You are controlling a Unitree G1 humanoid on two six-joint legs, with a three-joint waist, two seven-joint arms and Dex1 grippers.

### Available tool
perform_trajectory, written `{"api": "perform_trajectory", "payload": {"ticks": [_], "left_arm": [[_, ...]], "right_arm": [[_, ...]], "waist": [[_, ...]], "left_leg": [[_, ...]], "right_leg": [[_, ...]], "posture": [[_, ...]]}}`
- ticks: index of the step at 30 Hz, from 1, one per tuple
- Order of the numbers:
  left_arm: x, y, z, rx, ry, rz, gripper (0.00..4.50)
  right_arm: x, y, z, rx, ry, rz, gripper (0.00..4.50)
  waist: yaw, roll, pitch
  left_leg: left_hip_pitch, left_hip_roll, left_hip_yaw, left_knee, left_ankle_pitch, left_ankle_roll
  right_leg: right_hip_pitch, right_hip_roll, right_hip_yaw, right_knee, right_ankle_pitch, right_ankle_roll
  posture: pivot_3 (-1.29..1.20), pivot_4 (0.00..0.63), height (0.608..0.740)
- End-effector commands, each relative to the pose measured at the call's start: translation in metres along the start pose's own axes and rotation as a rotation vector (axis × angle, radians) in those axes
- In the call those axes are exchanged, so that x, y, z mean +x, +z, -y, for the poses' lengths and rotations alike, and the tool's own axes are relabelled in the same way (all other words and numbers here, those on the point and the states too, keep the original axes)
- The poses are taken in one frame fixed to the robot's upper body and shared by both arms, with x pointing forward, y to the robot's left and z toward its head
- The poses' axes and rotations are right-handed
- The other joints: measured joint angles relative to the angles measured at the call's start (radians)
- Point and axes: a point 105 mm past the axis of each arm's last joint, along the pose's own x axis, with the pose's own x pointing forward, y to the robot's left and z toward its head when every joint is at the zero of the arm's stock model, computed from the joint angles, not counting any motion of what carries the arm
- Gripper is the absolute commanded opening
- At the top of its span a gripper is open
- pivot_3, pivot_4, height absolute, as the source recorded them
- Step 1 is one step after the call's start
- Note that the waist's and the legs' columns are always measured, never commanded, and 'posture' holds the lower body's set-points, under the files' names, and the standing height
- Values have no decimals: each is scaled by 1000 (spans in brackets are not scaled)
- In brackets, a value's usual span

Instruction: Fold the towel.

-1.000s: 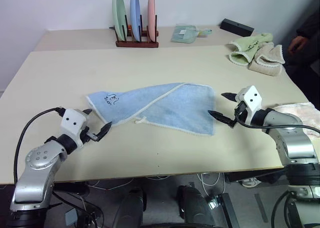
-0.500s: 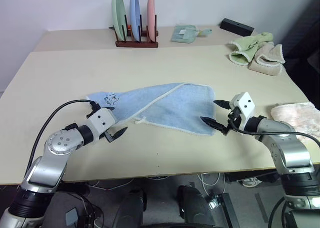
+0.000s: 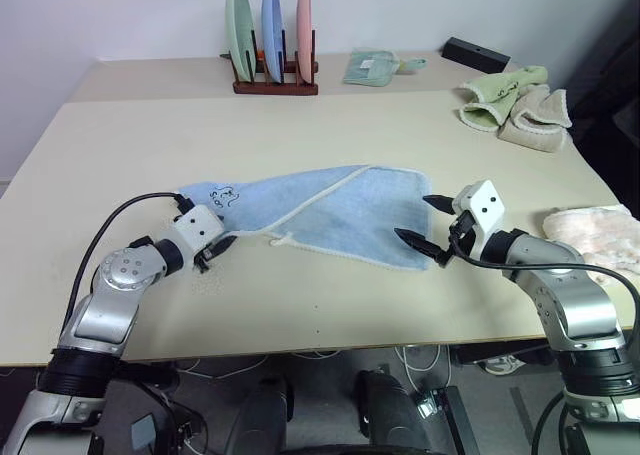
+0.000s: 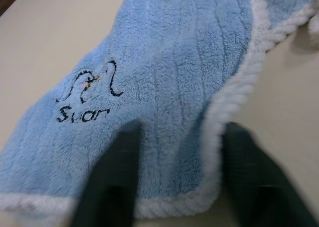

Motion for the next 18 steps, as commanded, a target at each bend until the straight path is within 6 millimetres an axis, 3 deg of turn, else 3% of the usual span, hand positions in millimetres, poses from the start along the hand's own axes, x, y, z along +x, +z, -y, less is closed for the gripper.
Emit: {"api": "perform_trajectory", "payload": {"ticks": [1,7,11,18], "left_arm": [[-3,10,-8,40,36,46,93],[-21,21,-8,52,36,125,38],[-43,24,-13,59,39,140,38],[-76,8,-11,38,9,53,38]], "right_arm": [[0,16,-1,-47,-3,47,4500],[8,13,12,-143,-43,-16,4500],[23,19,36,-259,-99,-58,4500],[57,31,65,-384,-99,-81,4500]], "waist": [[0,0,0],[-5,0,0],[-7,0,0],[-7,1,1]], "left_leg": [[0,0,0,0,0,0],[0,0,0,0,0,0],[0,0,1,0,0,0],[0,0,2,-1,0,0]], "right_leg": [[0,0,0,0,0,0],[-1,0,0,0,0,0],[-1,0,0,1,0,0],[-2,0,1,0,0,0]], "posture": [[0,150,740],[0,150,740],[0,150,740],[0,150,740]]}}
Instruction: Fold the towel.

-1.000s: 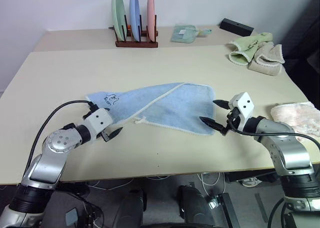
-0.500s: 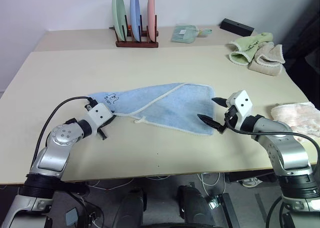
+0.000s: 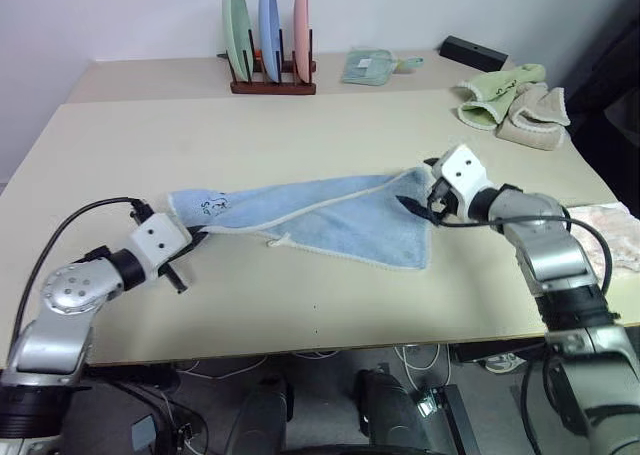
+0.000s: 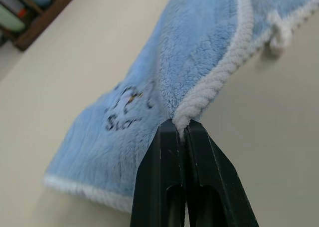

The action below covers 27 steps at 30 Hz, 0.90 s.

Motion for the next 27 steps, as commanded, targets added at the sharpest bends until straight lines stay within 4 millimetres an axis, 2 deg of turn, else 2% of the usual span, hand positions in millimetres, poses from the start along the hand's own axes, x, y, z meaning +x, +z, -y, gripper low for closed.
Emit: {"api": "perform_trajectory", "payload": {"ticks": [1,4,8,15,20,23,27], "left_arm": [[-12,4,-5,26,15,-4,38],[-15,2,-6,1,43,-9,38],[-20,-2,3,-15,38,-33,38],[-25,-9,16,-12,16,-68,38],[-25,-7,21,-23,21,-64,38],[-27,-7,23,-29,20,-65,0],[-30,-8,26,-37,23,-72,0]], "right_arm": [[11,5,8,-82,9,15,4500],[20,0,8,-164,48,-9,4500],[26,-9,7,-300,107,-52,4500],[49,1,12,-355,75,-60,4500],[62,4,6,-390,76,-79,4500],[67,4,5,-372,56,-90,3703],[68,-2,6,-306,28,-116,1759]], "waist": [[2,0,0],[3,0,0],[-1,0,0],[-28,1,0],[-33,1,1],[-34,1,1],[-34,1,1]], "left_leg": [[0,0,0,0,0,0],[0,0,0,0,0,0],[0,0,0,0,0,0],[0,0,0,-1,0,0],[0,0,0,-1,0,0],[0,0,0,-1,0,0],[0,0,0,-1,0,0]], "right_leg": [[0,0,0,0,0,0],[0,0,0,0,0,0],[0,0,0,0,0,0],[-1,1,0,2,0,0],[-3,1,1,3,0,0],[-3,1,1,3,0,0],[-3,1,2,4,0,0]], "posture": [[0,150,740],[0,150,740],[0,150,740],[0,150,740],[0,150,740],[0,150,740],[0,150,740]]}}
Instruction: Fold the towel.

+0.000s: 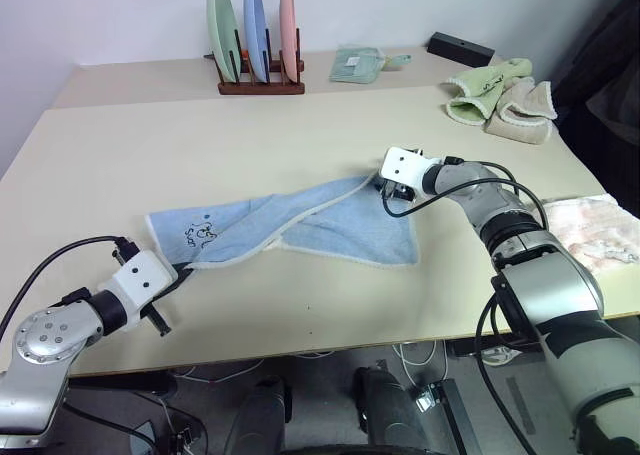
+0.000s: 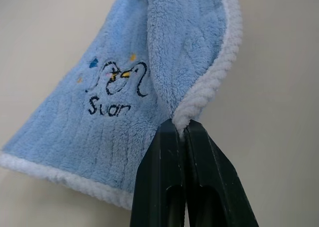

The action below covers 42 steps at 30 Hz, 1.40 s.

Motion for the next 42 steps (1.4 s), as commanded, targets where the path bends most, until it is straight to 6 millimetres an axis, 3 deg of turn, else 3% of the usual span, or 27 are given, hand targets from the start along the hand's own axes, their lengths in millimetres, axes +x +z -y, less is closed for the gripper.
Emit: {"api": "perform_trajectory", "payload": {"ticks": [1,3,4,7,12,15,19,22,25,28,30,32,35,40,42], "left_arm": [[-7,8,-6,19,39,21,0],[-9,7,-4,16,40,18,0],[-9,7,-4,16,40,17,0],[-10,6,-4,14,43,15,0],[-6,30,-30,-69,146,135,0],[2,51,-62,-49,230,217,0],[14,91,-144,7,490,333,0],[2,126,-196,41,666,429,0],[-15,147,-220,62,726,495,0],[-20,140,-211,105,627,471,0],[-20,125,-191,116,505,427,0],[-22,99,-162,121,376,342,0],[-30,63,-116,74,196,205,0],[-50,23,-54,-22,-18,-8,0],[-57,17,-38,-52,-76,-52,0]], "right_arm": [[-3,5,18,39,-72,8,1265],[-4,3,20,31,-92,6,255],[-5,3,21,23,-100,8,49],[-8,3,24,-7,-119,16,49],[-33,13,61,-34,-242,103,49],[-51,26,90,-101,-325,129,49],[-85,64,150,-193,-541,172,49],[-110,92,180,-226,-650,230,49],[-125,110,189,-258,-658,291,49],[-128,114,178,-260,-560,361,49],[-126,109,162,-260,-466,389,49],[-121,96,137,-269,-342,380,49],[-120,71,78,-227,-73,352,49],[-151,43,10,-55,222,251,49],[-165,37,-9,-3,318,203,49]], "waist": [[0,0,0],[-3,0,0],[-5,0,0],[-9,0,0],[-4,1,1],[0,1,1],[4,2,2],[-6,1,2],[-17,1,1],[-25,1,1],[-30,1,1],[-37,2,1],[-35,1,2],[-5,4,4],[10,5,4]], "left_leg": [[0,0,0,0,0,0],[0,0,0,0,0,0],[0,0,0,0,0,0],[0,0,1,0,0,0],[-1,0,1,1,0,0],[-1,0,1,2,0,0],[-1,-1,1,2,2,-2],[-2,-1,1,1,3,-4],[-3,0,1,-1,2,-3],[-2,-1,5,-2,1,-2],[-2,-1,8,-2,1,-2],[-3,-1,8,-2,-1,1],[-3,-1,8,0,-3,4],[-3,-1,9,2,-3,5],[-2,-1,9,4,-3,5]], "right_leg": [[0,0,0,0,0,0],[0,0,0,1,0,0],[-1,0,1,1,0,0],[-2,0,1,3,0,0],[-4,0,1,5,0,0],[-4,0,1,7,0,0],[-5,0,2,9,1,-1],[-8,1,2,9,1,-1],[-9,0,2,8,0,0],[-10,-1,2,7,0,1],[-11,-3,2,7,0,1],[-11,-3,3,7,0,1],[-11,-3,3,8,-1,2],[-12,-3,4,9,-1,1],[-10,-4,5,9,-1,1]], "posture": [[0,150,740],[0,150,740],[0,150,740],[0,150,740],[0,150,740],[0,150,740],[0,150,740],[0,150,740],[0,150,740],[0,150,740],[0,150,740],[0,150,740],[0,150,740],[0,150,740],[0,150,740]]}}
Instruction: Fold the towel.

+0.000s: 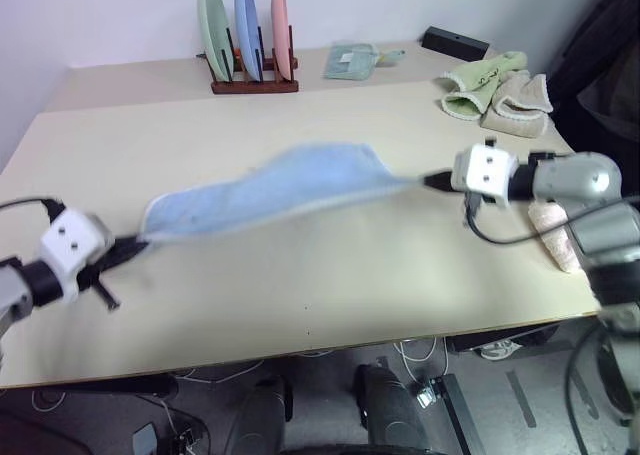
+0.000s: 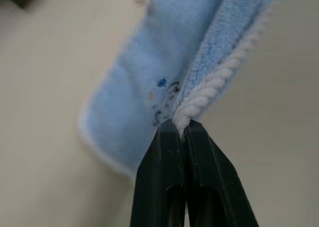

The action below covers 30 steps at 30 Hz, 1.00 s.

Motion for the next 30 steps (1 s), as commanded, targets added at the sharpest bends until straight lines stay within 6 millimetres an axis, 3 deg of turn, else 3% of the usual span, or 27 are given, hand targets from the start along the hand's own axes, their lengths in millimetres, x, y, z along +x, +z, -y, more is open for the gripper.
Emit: {"api": "perform_trajectory", "payload": {"ticks": [1,5,10,20,24,30], "left_arm": [[-16,7,13,5,-53,-29,0],[-18,8,14,-21,-57,-34,0],[-10,6,-1,-26,-25,-30,0],[22,-11,-35,-40,46,-24,0],[29,-21,-35,-59,35,-41,0],[39,-30,-32,-84,11,-55,0]], "right_arm": [[-29,21,-12,55,64,3,49],[-40,18,-33,123,161,-47,49],[-29,19,-18,97,92,-25,49],[41,-5,41,5,-89,-32,49],[61,-19,47,12,-95,-66,49],[76,-22,49,23,-99,-47,49]], "waist": [[11,0,0],[23,-1,-1],[21,-2,-1],[8,-2,-1],[9,-2,-1],[8,-2,-1]], "left_leg": [[1,0,0,1,0,0],[2,1,0,5,0,0],[1,1,0,7,0,0],[0,1,1,5,0,0],[0,0,2,1,0,0],[0,0,1,0,0,-1]], "right_leg": [[1,0,0,0,0,0],[5,1,-1,0,-2,-4],[5,1,-1,-1,-2,-5],[2,1,-1,0,1,-1],[0,1,-1,-1,2,-1],[0,1,-1,-1,2,-1]], "posture": [[0,150,740],[0,150,740],[0,150,740],[0,150,740],[0,150,740],[0,150,740]]}}
